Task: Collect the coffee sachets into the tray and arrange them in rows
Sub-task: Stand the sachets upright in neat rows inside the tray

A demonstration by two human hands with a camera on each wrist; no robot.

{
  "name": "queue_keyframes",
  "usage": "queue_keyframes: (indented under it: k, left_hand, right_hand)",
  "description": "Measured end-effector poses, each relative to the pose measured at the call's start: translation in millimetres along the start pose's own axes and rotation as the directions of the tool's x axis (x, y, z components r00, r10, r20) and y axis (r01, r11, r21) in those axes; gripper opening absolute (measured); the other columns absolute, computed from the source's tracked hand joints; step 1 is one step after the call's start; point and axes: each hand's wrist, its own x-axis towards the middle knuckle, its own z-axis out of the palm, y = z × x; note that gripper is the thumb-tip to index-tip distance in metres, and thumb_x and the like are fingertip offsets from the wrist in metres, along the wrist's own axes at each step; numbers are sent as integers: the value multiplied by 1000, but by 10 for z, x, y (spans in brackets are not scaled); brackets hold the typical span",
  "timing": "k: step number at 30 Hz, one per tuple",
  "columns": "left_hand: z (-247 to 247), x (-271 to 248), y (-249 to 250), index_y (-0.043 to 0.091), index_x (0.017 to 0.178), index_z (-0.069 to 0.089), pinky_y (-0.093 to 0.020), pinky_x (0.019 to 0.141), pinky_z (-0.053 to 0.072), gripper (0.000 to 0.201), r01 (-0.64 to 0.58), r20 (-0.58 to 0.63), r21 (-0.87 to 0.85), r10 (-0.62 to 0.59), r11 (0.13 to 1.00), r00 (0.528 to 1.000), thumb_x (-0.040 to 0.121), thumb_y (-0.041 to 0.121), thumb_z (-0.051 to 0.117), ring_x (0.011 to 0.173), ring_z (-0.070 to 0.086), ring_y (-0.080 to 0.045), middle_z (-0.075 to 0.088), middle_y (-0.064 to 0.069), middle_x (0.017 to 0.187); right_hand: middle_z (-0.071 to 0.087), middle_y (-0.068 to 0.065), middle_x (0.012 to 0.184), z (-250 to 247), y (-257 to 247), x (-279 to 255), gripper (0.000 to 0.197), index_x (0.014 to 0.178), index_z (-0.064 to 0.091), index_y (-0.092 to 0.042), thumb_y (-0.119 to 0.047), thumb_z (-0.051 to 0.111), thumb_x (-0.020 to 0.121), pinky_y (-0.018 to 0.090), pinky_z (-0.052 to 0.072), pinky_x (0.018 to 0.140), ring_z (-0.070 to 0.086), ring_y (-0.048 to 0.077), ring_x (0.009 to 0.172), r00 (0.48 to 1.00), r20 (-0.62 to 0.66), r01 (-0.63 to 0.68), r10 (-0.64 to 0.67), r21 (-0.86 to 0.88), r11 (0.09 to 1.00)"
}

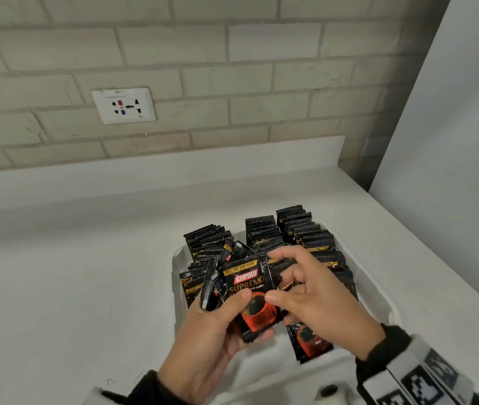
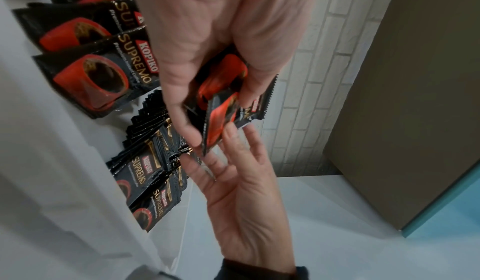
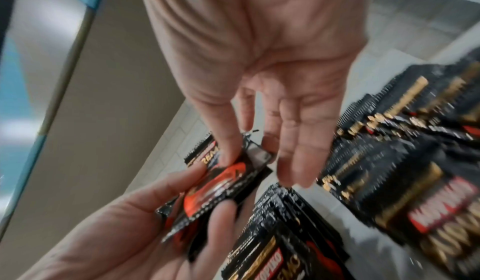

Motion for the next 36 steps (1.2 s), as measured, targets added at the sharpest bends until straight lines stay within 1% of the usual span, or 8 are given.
queue_keyframes:
  k: [4, 7, 11, 20, 25, 29, 33, 36]
  left_hand:
    - [1, -14, -8, 11, 100, 64, -55, 70, 55, 43, -73, -49, 57, 76, 996, 996, 59, 1, 66, 74, 71, -32, 72, -19, 87]
    - [-24, -14, -28, 6, 103, 63, -52, 67, 56, 48, -86, -59, 60, 89, 994, 994, 56, 0, 68, 73, 70, -33, 72, -22, 86]
    - [-84, -12, -16, 8, 107, 62, -45, 60, 58, 47, -84, -58, 15, 84, 996, 995, 61, 8, 67, 70, 70, -28, 72, -20, 89]
    - [-403, -34, 171, 8, 97, 62, -32, 44, 56, 21, -177, -289, -232, 106, 957, 952, 76, 9, 63, 52, 67, -12, 71, -5, 65]
    - [-600, -75, 258, 9, 93, 64, -36, 47, 56, 97, -258, -339, -273, 158, 927, 927, 3, 26, 94, 61, 71, -18, 74, -11, 79]
    - [-642, -88, 253, 9, 100, 61, -36, 50, 58, 37, -243, -353, -255, 144, 936, 925, 65, 13, 73, 61, 71, -17, 74, -8, 75]
    - [-609, -101, 250, 7, 95, 61, -33, 47, 57, 39, -225, -342, -217, 142, 950, 929, 57, 12, 70, 57, 69, -16, 72, -8, 70]
    - [-608, -87, 228, 6, 95, 61, -31, 44, 55, 17, -200, -331, -216, 121, 956, 936, 78, 3, 60, 56, 69, -19, 72, -11, 71]
  right_hand:
    - [45, -22, 102, -42, -177, 6, 48, 107, 37, -55, -37, 69, 76, 10, 43, 70, 52, -2, 86, 987, -31, 142, -160, -314, 939]
    - [50, -18, 90, -56, -280, 73, 29, 81, 47, -45, -32, 72, 75, 10, 39, 65, 49, -2, 74, 967, 19, 238, -254, -419, 876]
    - [57, -13, 68, -59, -296, 186, 25, 68, 54, -32, -20, 74, 75, 10, 44, 61, 51, -6, 62, 979, 10, 197, -204, -310, 930]
    - [70, -3, 84, -124, -212, 459, 23, 82, 51, -25, -7, 65, 83, 10, 44, 57, 60, -2, 60, 997, -10, 74, -77, -177, 981]
    - [68, -7, 96, 143, -195, 526, 27, 85, 53, -31, -6, 64, 84, 12, 42, 64, 55, -4, 71, 943, 327, 117, 63, -501, 858]
    - [66, -5, 104, 351, -237, 571, 29, 108, 59, -20, -7, 65, 83, 15, 42, 71, 51, 1, 77, 904, 422, 217, 77, -606, 765]
    - [63, -5, 100, 437, -272, 610, 31, 108, 58, -21, -10, 67, 81, 23, 40, 70, 48, 4, 82, 894, 441, 286, 77, -695, 660]
    - [55, -9, 90, 436, -314, 617, 27, 108, 59, -23, -13, 64, 83, 26, 39, 70, 48, 7, 84, 891, 450, 328, 61, -731, 598]
